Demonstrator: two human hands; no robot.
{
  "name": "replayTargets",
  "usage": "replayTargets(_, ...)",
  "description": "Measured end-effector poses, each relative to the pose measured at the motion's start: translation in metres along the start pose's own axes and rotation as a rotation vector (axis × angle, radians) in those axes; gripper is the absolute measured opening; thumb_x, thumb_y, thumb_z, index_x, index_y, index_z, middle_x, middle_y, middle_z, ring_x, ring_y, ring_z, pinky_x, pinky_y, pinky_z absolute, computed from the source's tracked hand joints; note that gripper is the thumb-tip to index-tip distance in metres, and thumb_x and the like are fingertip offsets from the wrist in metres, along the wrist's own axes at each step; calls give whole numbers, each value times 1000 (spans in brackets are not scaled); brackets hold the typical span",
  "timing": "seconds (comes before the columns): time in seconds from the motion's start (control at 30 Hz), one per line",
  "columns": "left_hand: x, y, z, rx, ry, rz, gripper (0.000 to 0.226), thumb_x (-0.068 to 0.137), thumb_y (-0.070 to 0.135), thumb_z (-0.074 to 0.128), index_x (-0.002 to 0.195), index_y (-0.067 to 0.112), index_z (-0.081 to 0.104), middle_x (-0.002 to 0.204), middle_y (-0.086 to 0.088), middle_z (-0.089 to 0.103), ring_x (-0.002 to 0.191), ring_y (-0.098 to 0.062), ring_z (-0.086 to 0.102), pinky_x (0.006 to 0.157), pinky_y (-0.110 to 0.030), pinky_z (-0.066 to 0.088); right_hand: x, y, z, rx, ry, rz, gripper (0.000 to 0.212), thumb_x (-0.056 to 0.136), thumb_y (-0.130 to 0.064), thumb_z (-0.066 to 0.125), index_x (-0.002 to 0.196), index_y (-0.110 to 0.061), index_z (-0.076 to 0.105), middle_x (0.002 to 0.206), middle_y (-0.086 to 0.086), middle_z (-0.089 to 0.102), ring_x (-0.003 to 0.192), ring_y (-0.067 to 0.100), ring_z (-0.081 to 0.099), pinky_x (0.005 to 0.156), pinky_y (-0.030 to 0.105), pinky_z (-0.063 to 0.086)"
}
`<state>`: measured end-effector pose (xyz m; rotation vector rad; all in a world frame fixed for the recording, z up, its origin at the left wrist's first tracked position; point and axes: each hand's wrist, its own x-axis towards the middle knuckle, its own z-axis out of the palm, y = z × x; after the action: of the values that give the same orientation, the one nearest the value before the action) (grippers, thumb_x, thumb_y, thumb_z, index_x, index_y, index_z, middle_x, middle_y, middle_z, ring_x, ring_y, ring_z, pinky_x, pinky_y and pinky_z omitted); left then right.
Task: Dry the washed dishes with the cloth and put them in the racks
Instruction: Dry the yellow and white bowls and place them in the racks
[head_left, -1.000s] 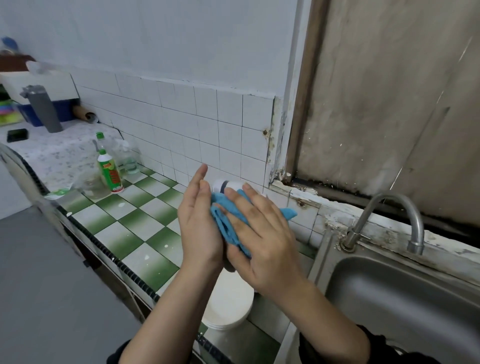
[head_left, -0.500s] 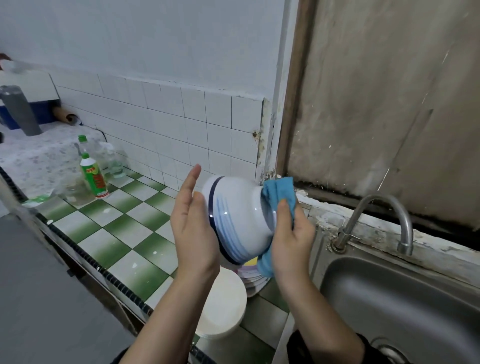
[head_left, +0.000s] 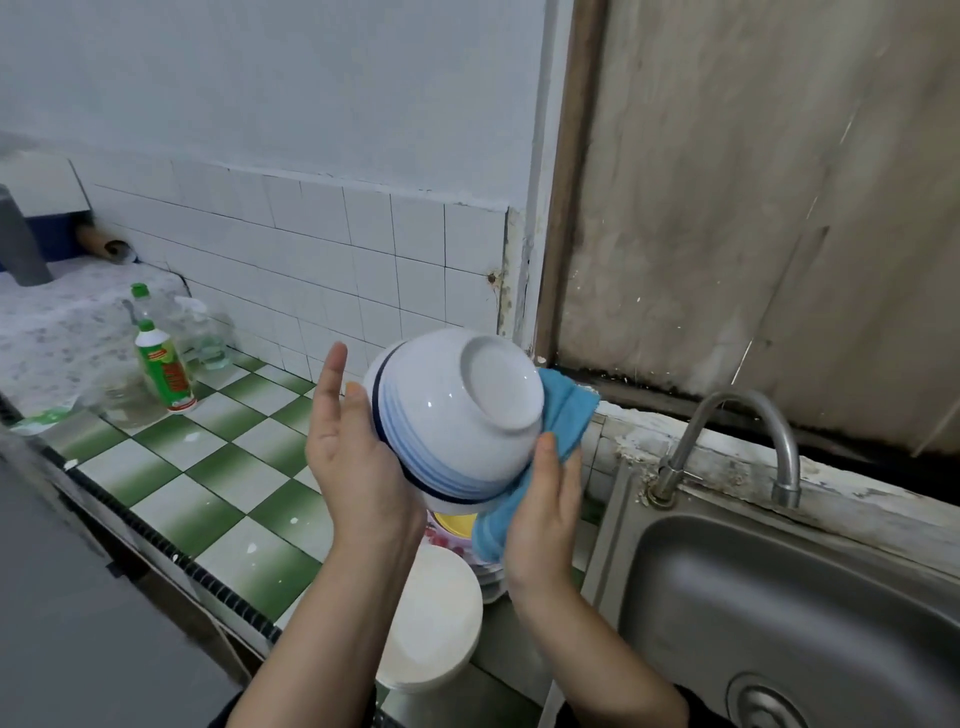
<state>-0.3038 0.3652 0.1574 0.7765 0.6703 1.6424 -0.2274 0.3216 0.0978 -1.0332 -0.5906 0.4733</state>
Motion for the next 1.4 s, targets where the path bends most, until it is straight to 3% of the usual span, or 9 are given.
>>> replayTargets(0.17,6,7,-7,174,-338,103,35,104,13,37,128,31,56,59,3,58,55,-7,51,59,-19,49,34,-30,-10,113,18,250,30,102,-38,42,98,-26,69,90,-12,72,94,11,64,85,29,50)
replayTargets(0.33,6,12,-12,412,-572,292,42,98,26,38,128,51,54,136,-5,59,123,-41,51,101,-47,45,46,-48,-19,8,-91,265,29,100,-35,48,92,-20,71,87,-1,73,83,17,65,76,33,49)
replayTargets(0.5,0,15,-19,552,-792,430,45,99,28,37,139,49,42,109,1,68,89,-15,62,85,-32,51,41,-53,-18,-14,-95,239,23,99,-27,52,99,-17,72,104,6,75,99,22,68,93,40,50)
replayTargets(0.6,2,12,-19,617,-756,433,49,97,28,37,139,53,39,67,-12,55,57,-31,45,59,-34,46,34,-53,-18,-73,-96,139,21,100,-24,51,100,-18,72,101,1,75,100,20,69,90,34,53)
replayTargets(0.7,4,7,-19,646,-732,427,52,95,24,37,137,55,36,45,9,33,44,-9,26,47,-19,30,24,-56,-19,-102,-112,32,22,101,-16,49,99,-18,71,91,-7,76,90,9,70,79,20,54)
replayTargets(0.83,7,-2,-17,677,-704,425,50,97,21,38,135,52,29,41,6,31,39,-10,26,43,-14,22,13,-63,-29,-140,-50,-64,26,98,-17,56,84,-24,77,83,0,74,82,26,66,71,33,55)
replayTargets(0.97,13,-4,-14,574,-518,264,47,102,12,41,139,41,41,47,3,29,40,-9,24,45,-15,24,9,-75,-53,-314,-84,-277,59,95,1,55,135,-41,42,94,-22,69,80,3,68,67,21,55)
replayTargets(1.1,14,2,-6,368,-418,140,38,102,18,41,127,45,52,92,-21,63,70,-21,56,83,-30,48,10,-88,-88,-733,-81,-401,87,83,-8,73,140,-59,31,115,-18,51,80,10,56,71,26,56)
replayTargets(1.4,-35,5,30,38,-416,-203,32,104,10,40,121,25,62,66,6,65,55,-8,56,56,-20,51,-18,-131,-138,-1218,-250,-224,129,46,-51,92,141,-69,7,142,-49,18,123,-26,26,99,30,42)
